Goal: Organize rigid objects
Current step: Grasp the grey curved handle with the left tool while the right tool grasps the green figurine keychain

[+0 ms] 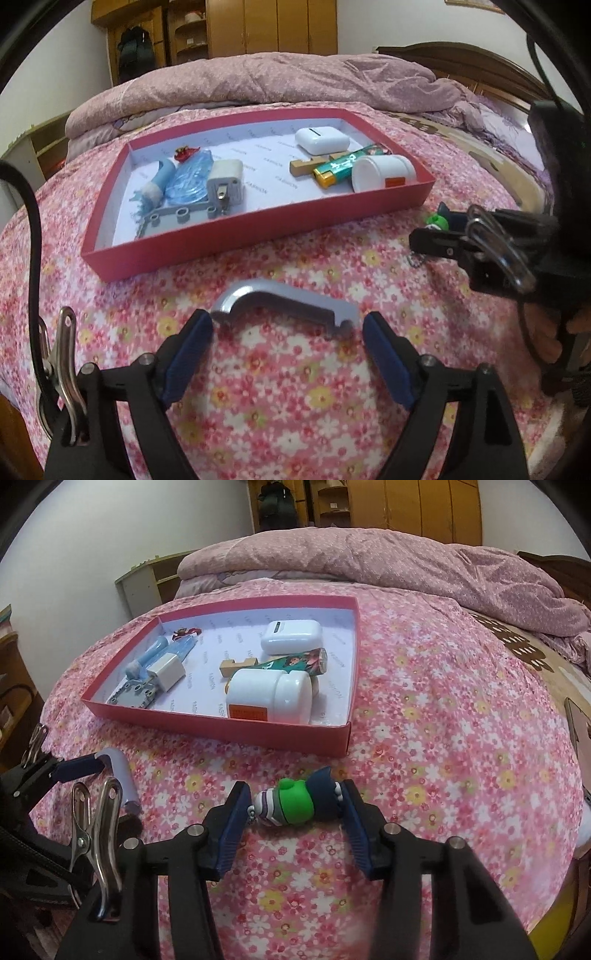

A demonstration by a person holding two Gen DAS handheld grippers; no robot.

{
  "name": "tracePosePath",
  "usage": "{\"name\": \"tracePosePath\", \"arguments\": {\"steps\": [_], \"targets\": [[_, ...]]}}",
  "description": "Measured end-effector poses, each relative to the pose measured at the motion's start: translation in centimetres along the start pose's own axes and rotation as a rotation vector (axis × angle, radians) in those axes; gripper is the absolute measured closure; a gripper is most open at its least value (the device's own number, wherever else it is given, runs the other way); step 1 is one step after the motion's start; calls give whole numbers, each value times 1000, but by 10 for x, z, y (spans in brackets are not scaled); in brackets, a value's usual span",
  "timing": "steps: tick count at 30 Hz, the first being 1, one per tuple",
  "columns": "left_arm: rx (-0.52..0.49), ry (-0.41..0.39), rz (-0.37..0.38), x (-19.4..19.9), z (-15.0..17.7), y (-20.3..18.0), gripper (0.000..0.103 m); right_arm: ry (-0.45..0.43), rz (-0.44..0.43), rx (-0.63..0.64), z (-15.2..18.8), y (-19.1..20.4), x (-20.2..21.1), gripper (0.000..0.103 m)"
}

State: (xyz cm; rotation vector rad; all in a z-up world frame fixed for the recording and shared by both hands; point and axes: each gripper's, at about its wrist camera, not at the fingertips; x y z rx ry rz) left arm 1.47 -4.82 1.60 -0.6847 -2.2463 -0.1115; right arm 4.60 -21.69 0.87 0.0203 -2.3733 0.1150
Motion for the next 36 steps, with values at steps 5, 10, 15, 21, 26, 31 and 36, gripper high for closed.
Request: {"name": "tracePosePath", "arguments": {"steps": [5, 10, 15, 21, 26, 31, 36], "targets": [[-19, -12, -14, -7, -3, 2, 16, -6, 6, 5, 2, 1, 1, 52], [-12, -15, -13, -7, -4, 3, 16, -17, 24, 22, 2, 4, 0, 52], [-13, -11, -25, -8, -6, 2, 19, -19, 32, 24, 1, 6, 0, 52], [1, -4, -22, -6, -9, 4, 24, -16, 11, -12, -2, 1, -1, 52], [17, -19, -27, 4, -5, 7, 24, -27, 10, -30, -1, 2, 0, 53], [45, -37, -29, 14, -11, 13, 24, -12, -26, -61, 0, -1, 3, 53], [58, -70, -29, 25, -19, 18, 24, -5, -57, -62, -2, 3, 7, 53]]}}
Point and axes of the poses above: each gripper's, at about its wrist camera, not at the fingertips, and x roughly against the way its jaws point, y to its left, z to its underside, and after that the axes turned 14 degrees about z, right-handed
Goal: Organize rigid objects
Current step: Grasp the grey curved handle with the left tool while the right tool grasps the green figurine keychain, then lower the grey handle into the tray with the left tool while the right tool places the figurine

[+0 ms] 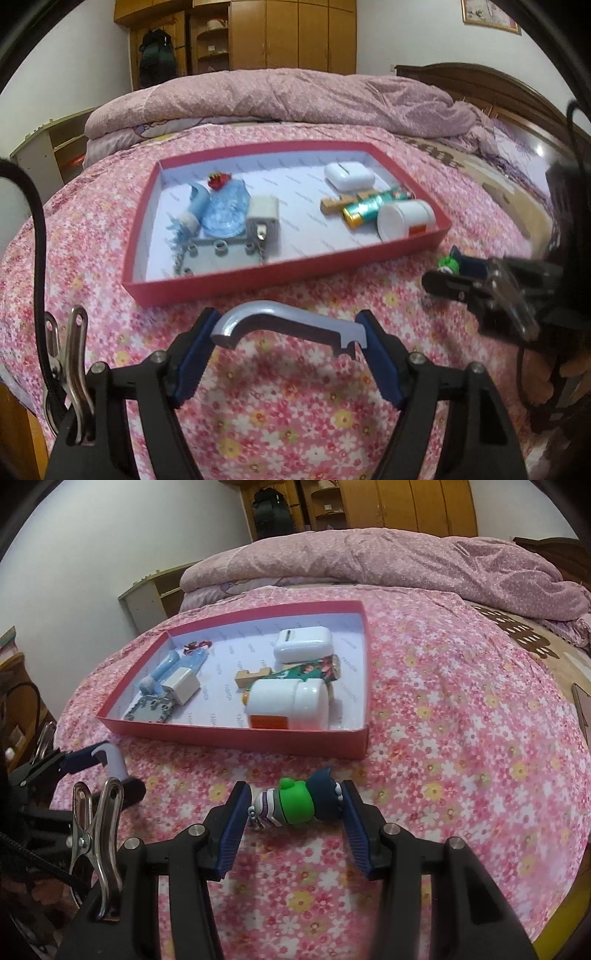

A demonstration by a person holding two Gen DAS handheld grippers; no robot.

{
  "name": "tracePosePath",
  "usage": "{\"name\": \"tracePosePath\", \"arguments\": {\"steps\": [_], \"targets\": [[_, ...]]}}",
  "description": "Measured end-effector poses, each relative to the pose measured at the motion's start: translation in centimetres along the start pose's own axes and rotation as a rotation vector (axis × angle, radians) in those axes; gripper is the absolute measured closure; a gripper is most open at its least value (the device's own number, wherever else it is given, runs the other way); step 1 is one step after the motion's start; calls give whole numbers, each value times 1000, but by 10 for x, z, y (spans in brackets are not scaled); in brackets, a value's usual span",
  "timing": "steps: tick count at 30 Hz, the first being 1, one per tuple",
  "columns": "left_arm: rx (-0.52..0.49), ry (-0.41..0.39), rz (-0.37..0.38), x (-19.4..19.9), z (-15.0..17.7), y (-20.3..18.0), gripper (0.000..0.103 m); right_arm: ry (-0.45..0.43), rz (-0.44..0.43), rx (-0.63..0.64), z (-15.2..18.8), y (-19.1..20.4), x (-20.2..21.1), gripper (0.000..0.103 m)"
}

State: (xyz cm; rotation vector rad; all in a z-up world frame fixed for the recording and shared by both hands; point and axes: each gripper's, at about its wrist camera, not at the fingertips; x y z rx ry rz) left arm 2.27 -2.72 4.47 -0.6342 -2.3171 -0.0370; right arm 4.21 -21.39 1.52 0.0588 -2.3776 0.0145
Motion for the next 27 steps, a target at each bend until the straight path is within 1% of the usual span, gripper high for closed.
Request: {"name": "tracePosePath", "arguments": {"steps": [5, 10, 13, 15, 19, 27], "targets": [[8, -13, -10, 4, -10, 7, 24, -26, 1, 16, -9, 8, 9, 53], [74, -21, 19, 6, -27, 20, 24, -55, 9, 52, -22, 15, 17, 53], [78, -32, 5, 6, -40, 25, 24, -62, 15, 66, -33, 19, 17, 53], [73, -49, -5, 7, -49, 27, 24, -62, 8, 63, -40, 19, 16, 53], [69, -71, -2, 5, -70, 32, 24, -71, 2, 62, -55, 21, 13, 53], [80, -74, -23, -15, -101, 48, 24, -86, 9, 80, -93, 29, -7, 53]]}}
Point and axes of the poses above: each gripper's, at about its wrist camera, not at the fingertips, and x roughly against the way its jaws point, y to its left, z to its underside, and after that the axes turned 14 degrees about z, right-handed
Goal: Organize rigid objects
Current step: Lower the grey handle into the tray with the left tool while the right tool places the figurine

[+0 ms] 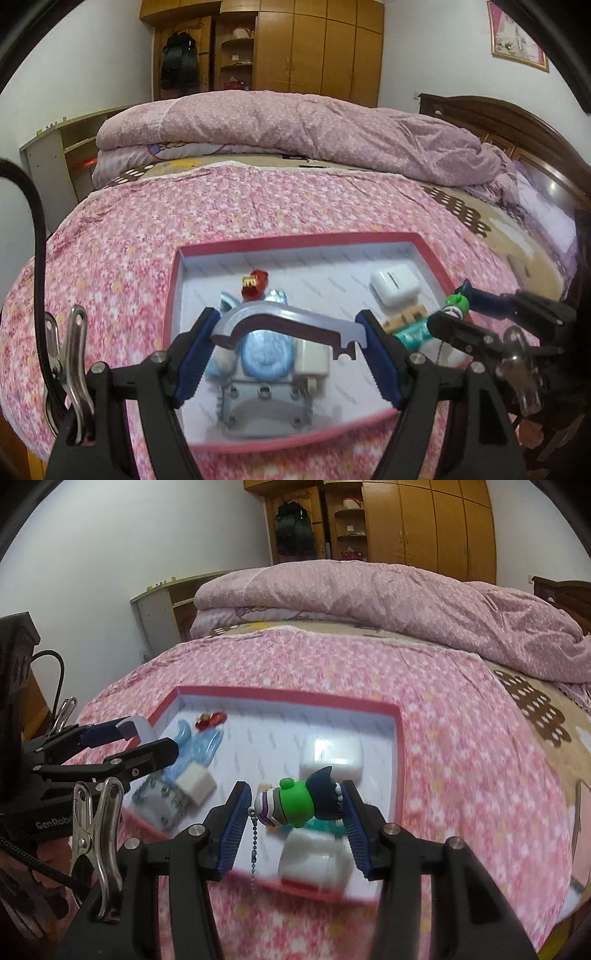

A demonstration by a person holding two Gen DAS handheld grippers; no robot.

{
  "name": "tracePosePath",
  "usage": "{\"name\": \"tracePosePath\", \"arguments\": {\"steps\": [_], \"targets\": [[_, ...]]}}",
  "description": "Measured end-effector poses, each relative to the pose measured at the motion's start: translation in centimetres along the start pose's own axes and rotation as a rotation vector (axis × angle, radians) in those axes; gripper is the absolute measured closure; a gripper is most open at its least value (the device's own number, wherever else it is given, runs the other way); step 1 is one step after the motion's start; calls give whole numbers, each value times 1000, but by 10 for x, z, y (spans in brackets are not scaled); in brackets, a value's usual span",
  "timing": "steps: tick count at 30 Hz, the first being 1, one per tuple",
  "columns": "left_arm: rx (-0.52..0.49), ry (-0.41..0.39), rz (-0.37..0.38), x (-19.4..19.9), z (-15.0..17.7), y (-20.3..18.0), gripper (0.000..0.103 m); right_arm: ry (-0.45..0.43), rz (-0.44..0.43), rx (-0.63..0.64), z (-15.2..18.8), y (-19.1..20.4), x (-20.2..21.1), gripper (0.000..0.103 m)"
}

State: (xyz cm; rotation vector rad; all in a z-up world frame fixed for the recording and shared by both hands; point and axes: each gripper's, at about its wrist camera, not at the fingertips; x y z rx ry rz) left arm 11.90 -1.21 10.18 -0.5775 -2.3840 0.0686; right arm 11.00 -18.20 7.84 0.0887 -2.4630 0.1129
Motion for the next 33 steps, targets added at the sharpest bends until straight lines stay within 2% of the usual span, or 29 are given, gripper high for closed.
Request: {"name": "tracePosePath", "arguments": {"steps": [13, 18, 25, 28, 30, 33], "targets": [[55, 52, -30, -54, -29, 31, 24, 41, -15, -38, -37, -3, -52, 53], [87, 96, -29, -76, -27, 45, 24, 86, -8, -51, -39, -7, -74, 53], [107, 105, -26, -84, -22, 52, 24, 69, 43, -37, -41, -8, -85, 52], [78, 109, -49, -86, -21, 47, 23, 91, 55, -42, -40, -7, -92, 44], [66, 109, -51, -87, -21, 45, 22, 112, 25, -47, -38, -8, -95, 37], [79, 102, -36, -85, -21, 45, 22, 103, 27, -49, -36, -9, -94, 37]]}}
Point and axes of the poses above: each gripper's, at about its wrist camera, not at the fingertips, and x roughly against the way its jaws point, y to its left, z to its underside, and after that the axes turned 14 degrees about z, right-handed
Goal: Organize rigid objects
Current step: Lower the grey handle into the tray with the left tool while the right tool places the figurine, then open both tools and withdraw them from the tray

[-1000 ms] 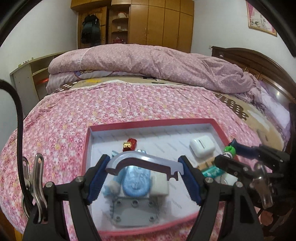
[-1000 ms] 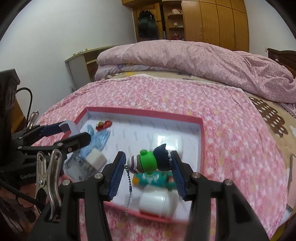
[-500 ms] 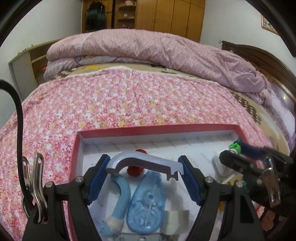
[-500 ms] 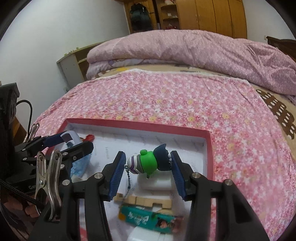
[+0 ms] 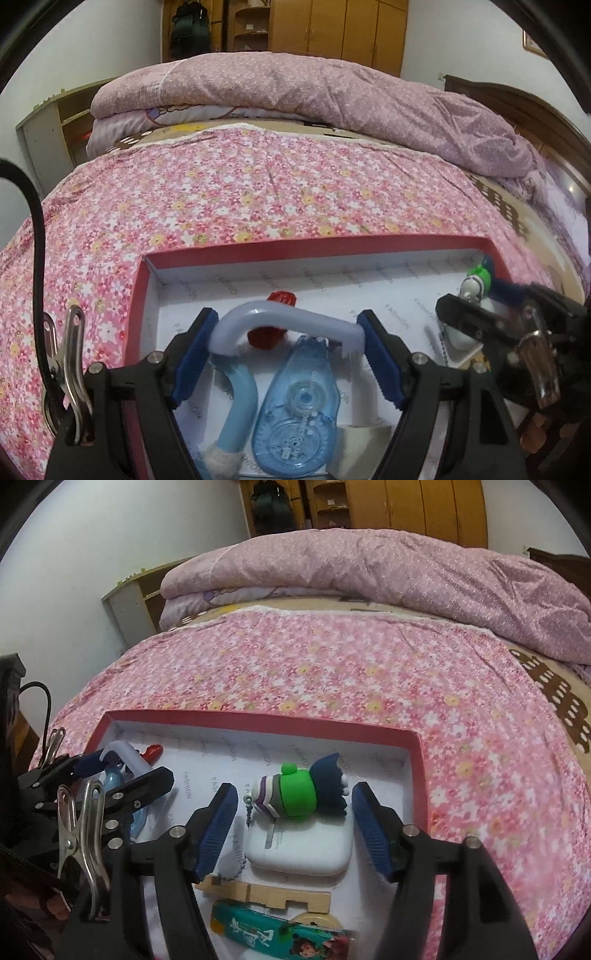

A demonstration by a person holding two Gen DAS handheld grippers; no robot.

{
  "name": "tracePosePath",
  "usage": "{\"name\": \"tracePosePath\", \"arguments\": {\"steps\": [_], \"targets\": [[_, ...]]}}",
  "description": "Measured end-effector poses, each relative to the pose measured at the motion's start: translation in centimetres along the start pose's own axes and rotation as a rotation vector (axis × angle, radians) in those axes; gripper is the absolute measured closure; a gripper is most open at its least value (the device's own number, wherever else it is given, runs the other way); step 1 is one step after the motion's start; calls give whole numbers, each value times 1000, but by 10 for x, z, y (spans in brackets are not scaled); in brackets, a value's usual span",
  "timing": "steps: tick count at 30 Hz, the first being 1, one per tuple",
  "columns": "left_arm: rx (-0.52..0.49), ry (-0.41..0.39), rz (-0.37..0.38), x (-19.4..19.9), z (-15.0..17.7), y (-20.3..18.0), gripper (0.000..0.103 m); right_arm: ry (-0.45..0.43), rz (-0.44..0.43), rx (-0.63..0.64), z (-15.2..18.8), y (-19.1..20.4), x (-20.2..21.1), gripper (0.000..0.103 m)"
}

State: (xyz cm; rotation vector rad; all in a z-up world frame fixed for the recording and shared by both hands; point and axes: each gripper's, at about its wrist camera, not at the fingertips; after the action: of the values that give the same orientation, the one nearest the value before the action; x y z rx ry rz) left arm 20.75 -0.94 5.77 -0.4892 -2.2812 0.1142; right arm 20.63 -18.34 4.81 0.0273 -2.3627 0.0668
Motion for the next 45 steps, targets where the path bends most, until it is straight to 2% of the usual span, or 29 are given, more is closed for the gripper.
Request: {"name": "tracePosePath", "arguments": {"steps": [6, 10, 20, 26, 45], "targets": [[44, -33, -18, 12, 0, 2, 22, -70, -17, -23, 2, -2, 15, 23], [54, -38, -10, 20, 0, -3, 22, -109, -25, -17, 3, -1, 29, 23], [35, -49, -24, 47, 13, -22, 22, -98, -43, -39, 18, -3, 54, 23], [39, -55, -20, 64, 21, -28, 22, -100, -101, -62, 30, -6, 74, 23], [18, -59, -54, 121, 66, -57, 22, -85, -80, -91, 80, -8, 127, 23]]}}
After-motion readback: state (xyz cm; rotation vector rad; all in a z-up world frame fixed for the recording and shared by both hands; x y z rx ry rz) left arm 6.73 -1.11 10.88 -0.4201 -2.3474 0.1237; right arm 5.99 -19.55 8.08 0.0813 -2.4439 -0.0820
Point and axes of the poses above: each gripper's, at about its wrist camera, not at the fingertips, and x roughly against the way its jaws point, y to its left, z to its underside, and after that the axes turned 14 degrees about z, right-handed
